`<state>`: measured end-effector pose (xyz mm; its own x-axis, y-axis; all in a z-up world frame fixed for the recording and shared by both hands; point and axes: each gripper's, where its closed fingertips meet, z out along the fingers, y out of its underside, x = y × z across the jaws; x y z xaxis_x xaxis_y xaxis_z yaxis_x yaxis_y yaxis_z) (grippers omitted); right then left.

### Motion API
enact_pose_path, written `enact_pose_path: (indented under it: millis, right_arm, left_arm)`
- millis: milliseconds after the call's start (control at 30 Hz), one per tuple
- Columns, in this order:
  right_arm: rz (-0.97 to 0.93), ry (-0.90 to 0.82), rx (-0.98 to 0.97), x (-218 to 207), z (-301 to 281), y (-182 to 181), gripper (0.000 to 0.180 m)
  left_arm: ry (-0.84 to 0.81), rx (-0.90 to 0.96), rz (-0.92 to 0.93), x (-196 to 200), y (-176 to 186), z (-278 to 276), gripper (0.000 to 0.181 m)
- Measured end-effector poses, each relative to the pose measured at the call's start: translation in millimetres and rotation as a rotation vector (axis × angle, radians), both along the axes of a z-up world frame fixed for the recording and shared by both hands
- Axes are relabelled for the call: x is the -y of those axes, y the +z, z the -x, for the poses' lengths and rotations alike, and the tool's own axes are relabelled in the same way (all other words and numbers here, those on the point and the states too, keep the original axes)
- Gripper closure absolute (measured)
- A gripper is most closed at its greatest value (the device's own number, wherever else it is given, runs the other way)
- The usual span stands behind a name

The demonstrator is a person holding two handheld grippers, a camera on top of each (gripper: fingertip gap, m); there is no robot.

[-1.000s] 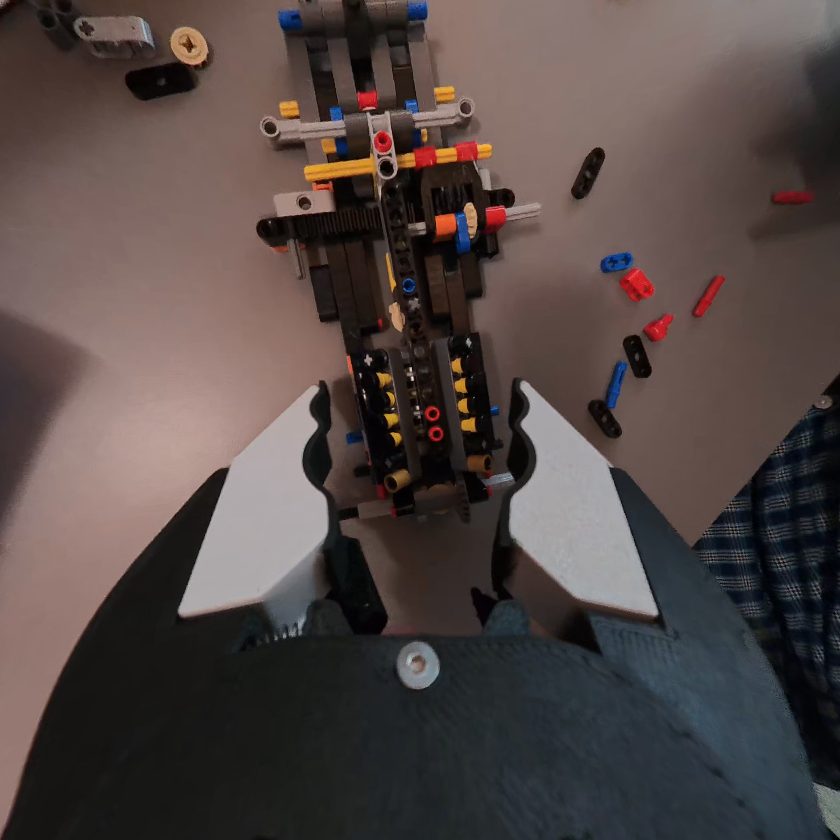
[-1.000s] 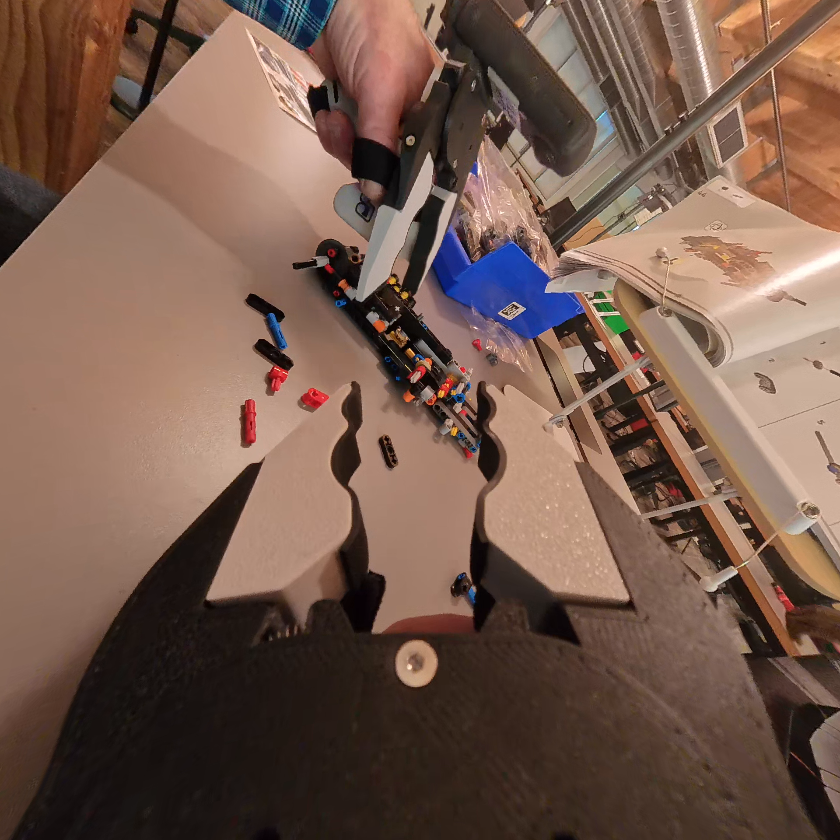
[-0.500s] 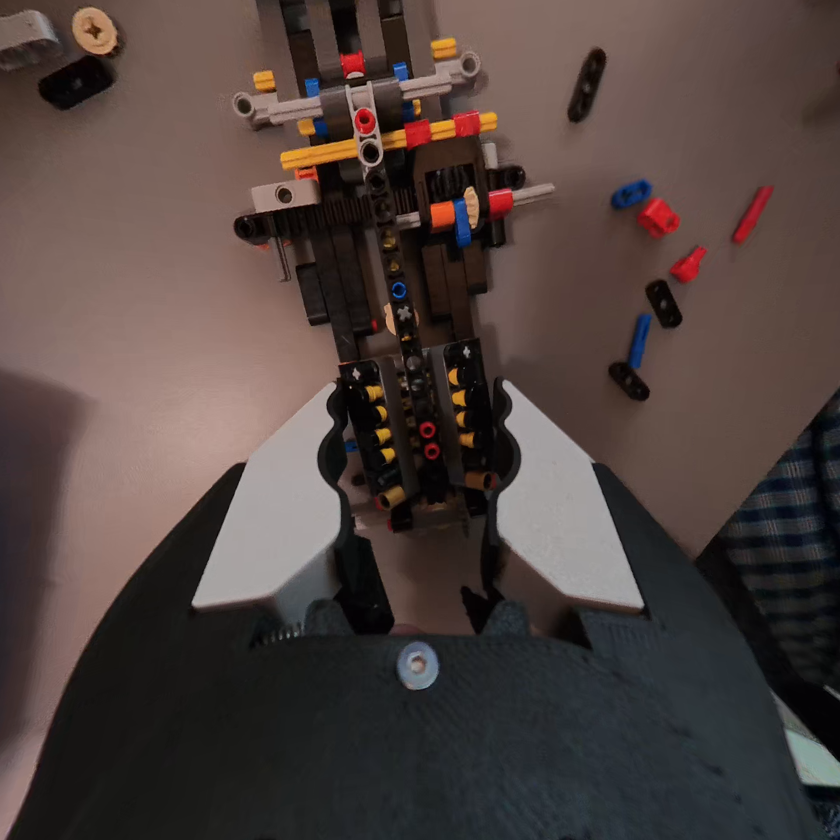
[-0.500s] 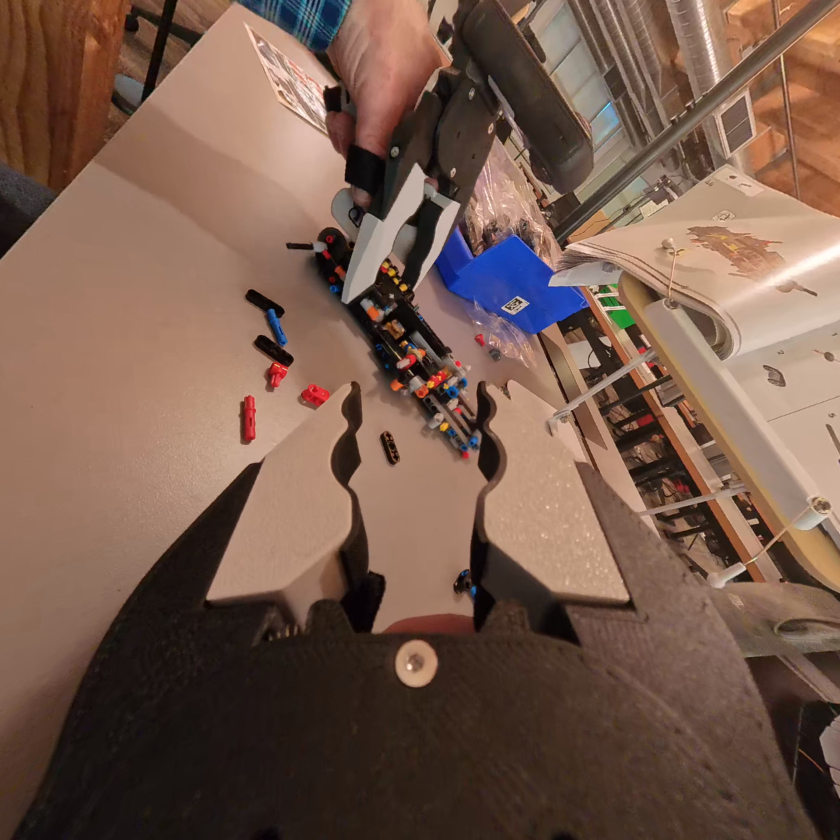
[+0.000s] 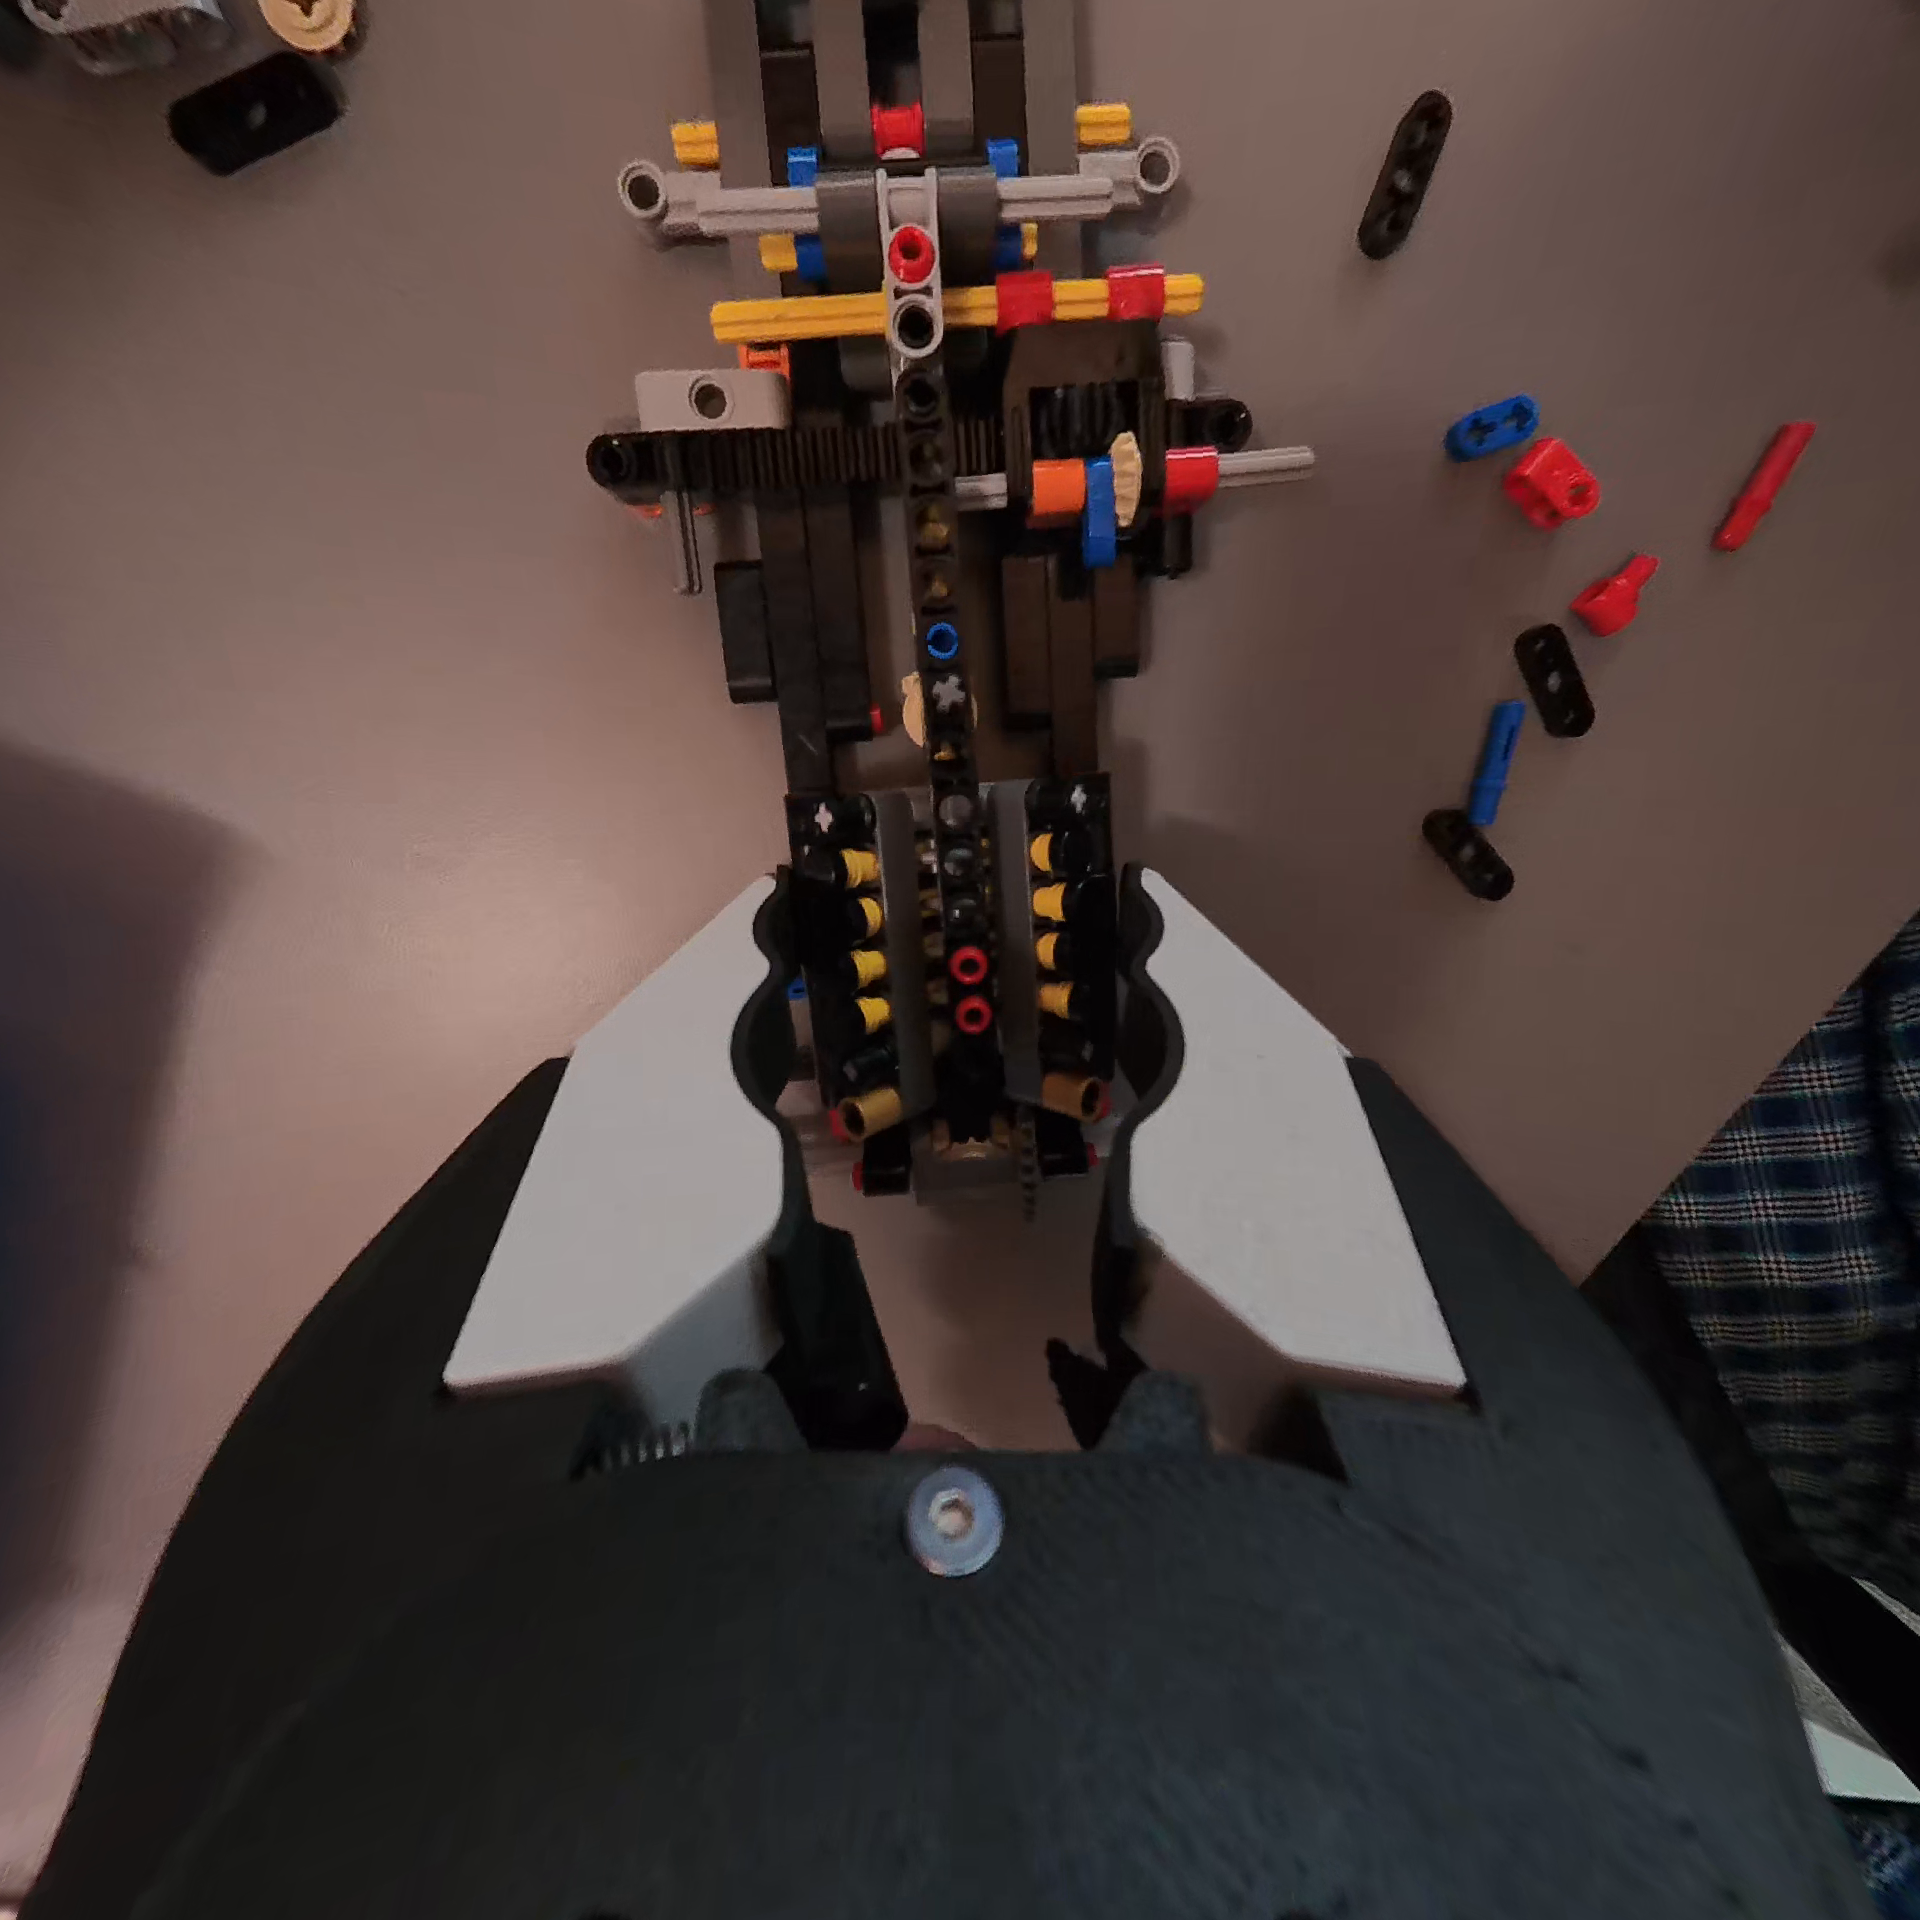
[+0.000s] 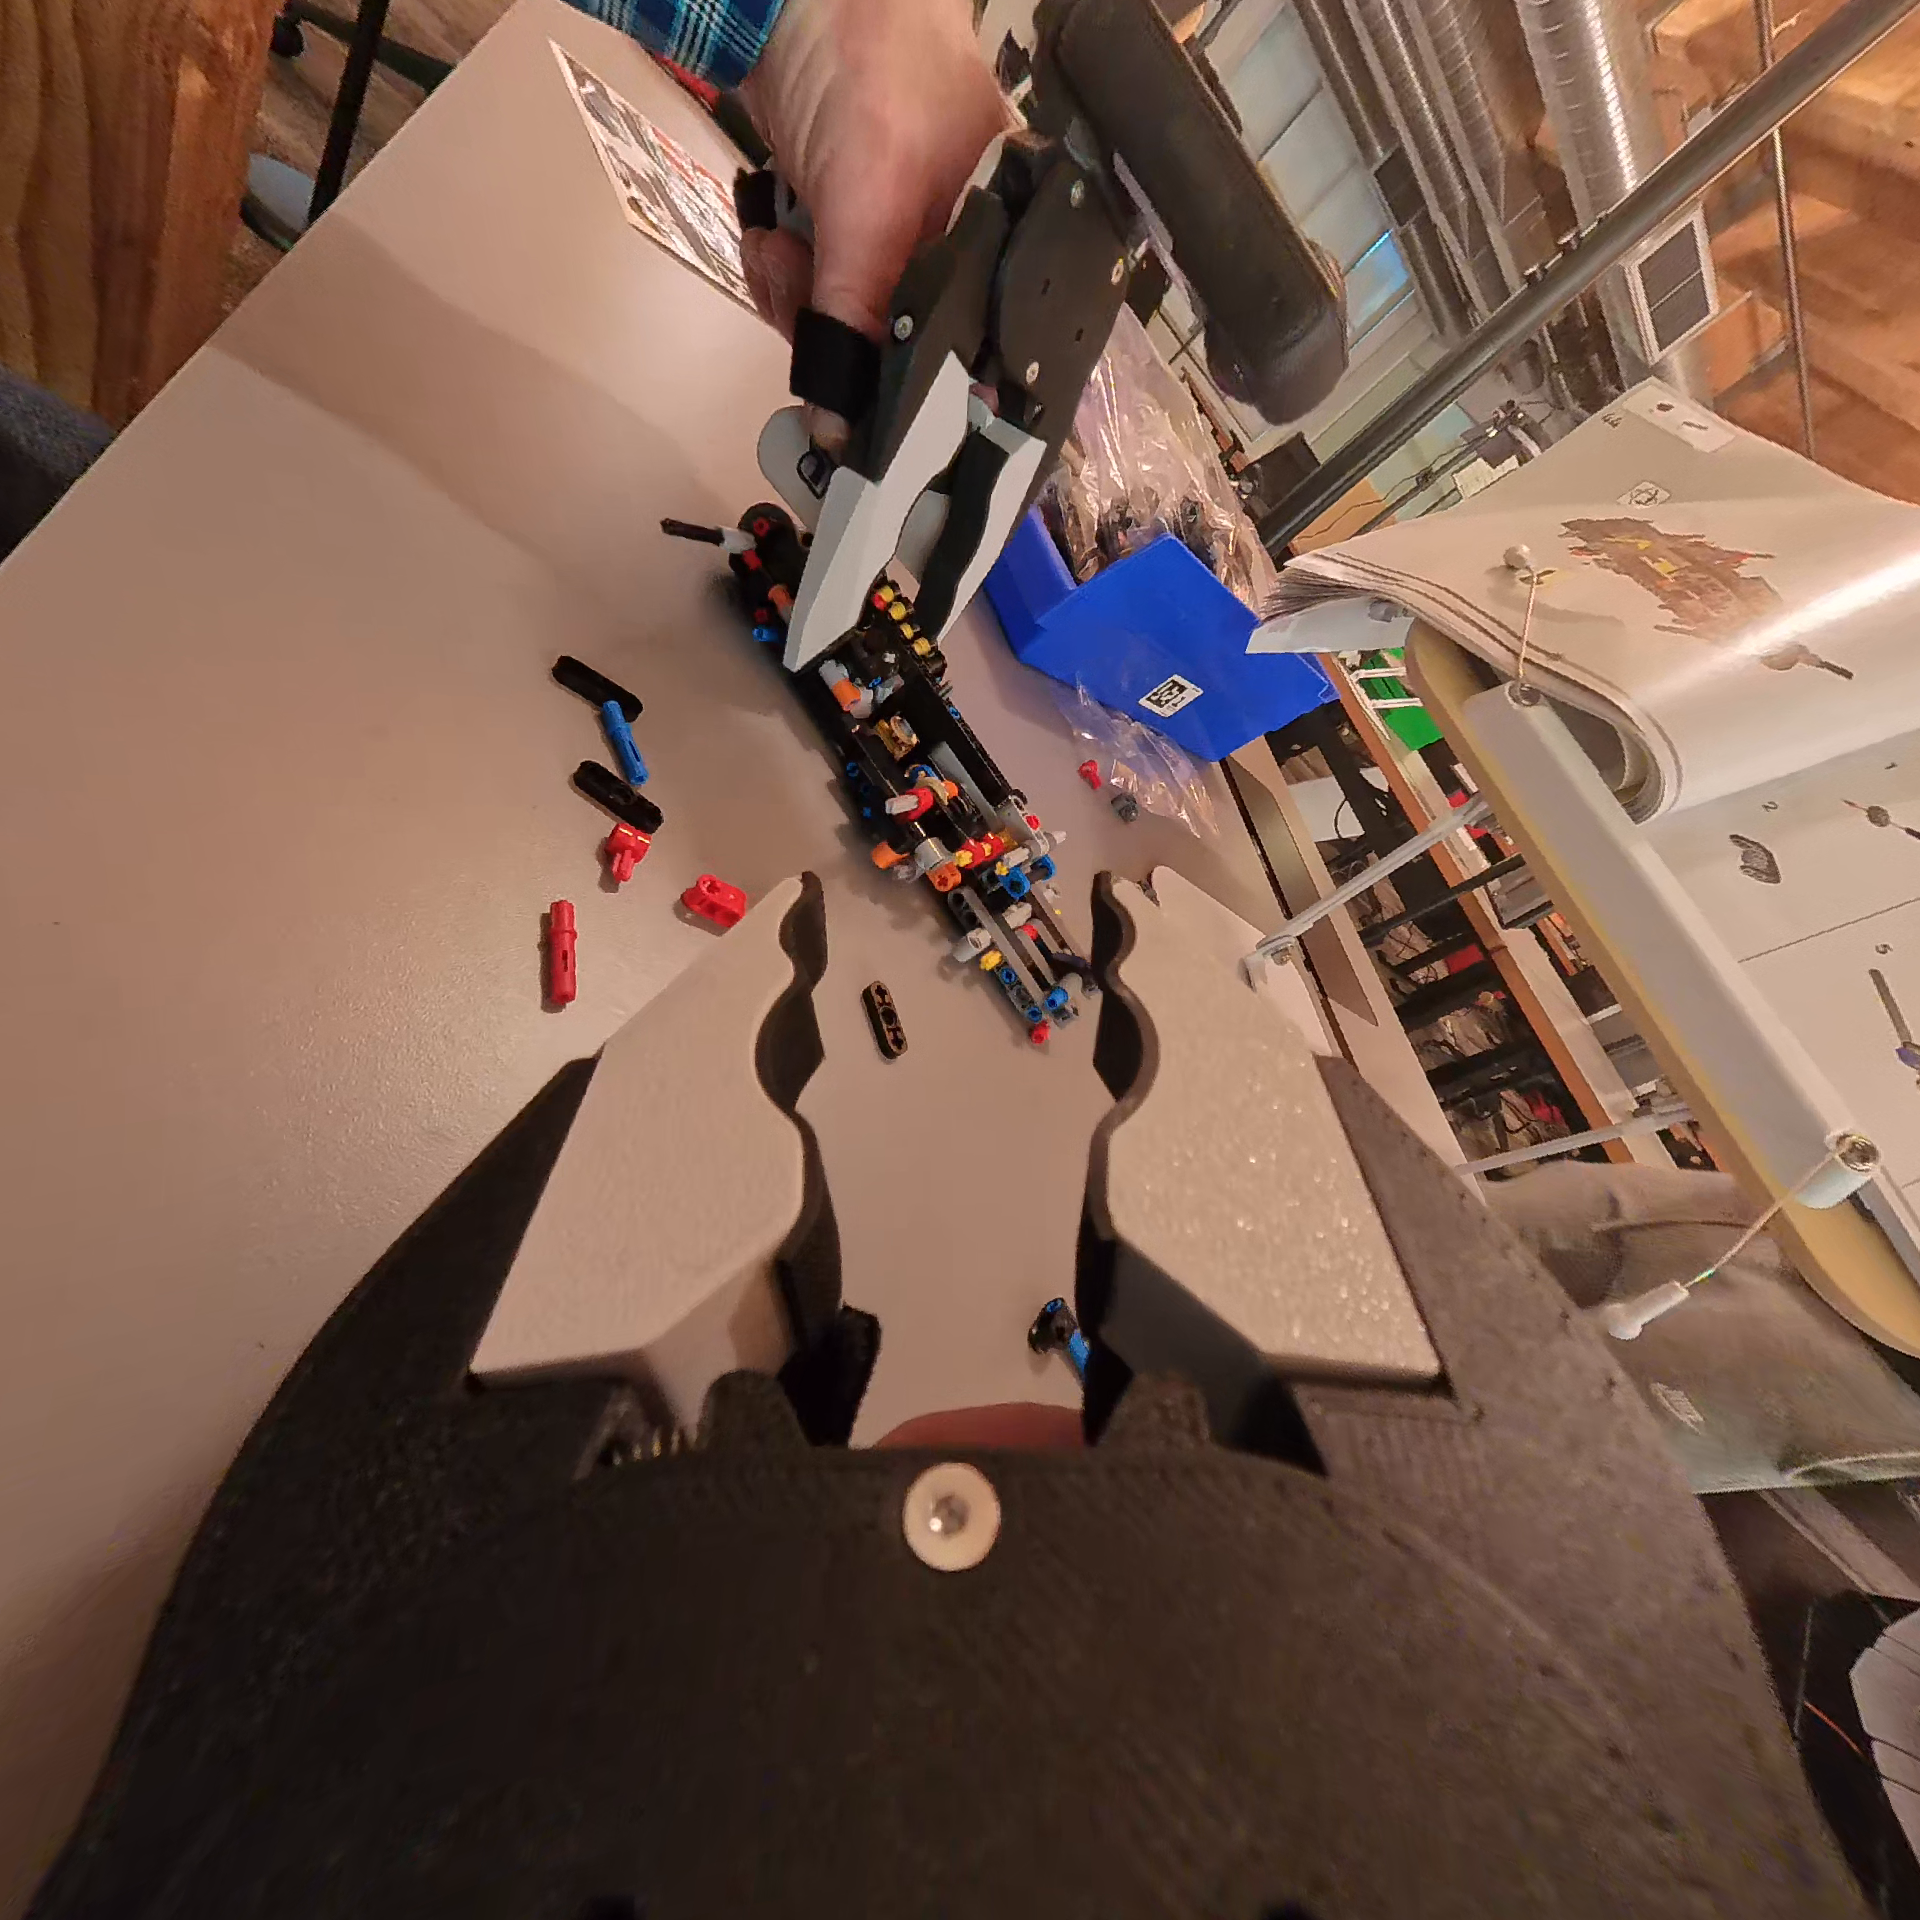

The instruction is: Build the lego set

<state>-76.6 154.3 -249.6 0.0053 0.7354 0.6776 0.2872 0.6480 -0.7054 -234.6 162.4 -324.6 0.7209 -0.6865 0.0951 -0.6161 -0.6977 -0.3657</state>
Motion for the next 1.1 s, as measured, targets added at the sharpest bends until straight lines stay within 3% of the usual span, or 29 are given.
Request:
enact_pose_path:
  millis: [167,300,333,367,533,700,800,900,1000,1100]
  right_arm:
    - [0.007,-0.002,-0.001,-1.1,-0.3,0.0,0.131]
    - [0.006,-0.001,0.004,-0.9,0.0,-1.3,0.131]
    - [0.007,-0.004,0.004,-2.1,-0.2,-1.6,0.131]
    - [0.008,-0.008,0.004,-3.6,-0.6,-1.3,0.131]
    - [0.02,-0.014,-0.002,-6.6,-1.5,0.2,0.131]
    - [0.021,-0.011,0.003,-5.6,-1.0,-1.4,0.131]
    - [0.024,-0.018,0.002,-8.2,-1.6,-1.2,0.13]
    - [0.024,-0.026,0.0,-10.9,-2.5,-0.3,0.13]
    - [0.026,-0.026,-0.002,-11.4,-2.8,0.4,0.131]
    - [0.018,-0.03,-0.001,-12.4,-3.1,0.9,0.13]
  left_arm:
    - [-0.014,-0.062,-0.006,6.1,-1.2,15.0,0.122]
    - [-0.015,-0.012,0.013,8.9,-2.0,12.8,0.12]
    - [0.007,-0.026,-0.002,8.0,-1.4,16.7,0.105]
    - [0.023,-0.023,-0.022,8.6,1.0,18.8,0.102]
    - [0.114,0.068,-0.145,18.3,14.7,24.5,0.1]
    - [0.151,0.044,-0.188,24.9,3.8,28.9,0.104]
    - [0.141,0.054,-0.189,21.3,-0.2,26.2,0.122]
    - [0.107,0.063,-0.18,17.1,-0.4,22.7,0.123]
    - [0.084,0.062,-0.164,12.8,-0.2,21.1,0.122]
    - [0.131,0.1,-0.229,10.5,13.2,22.9,0.107]
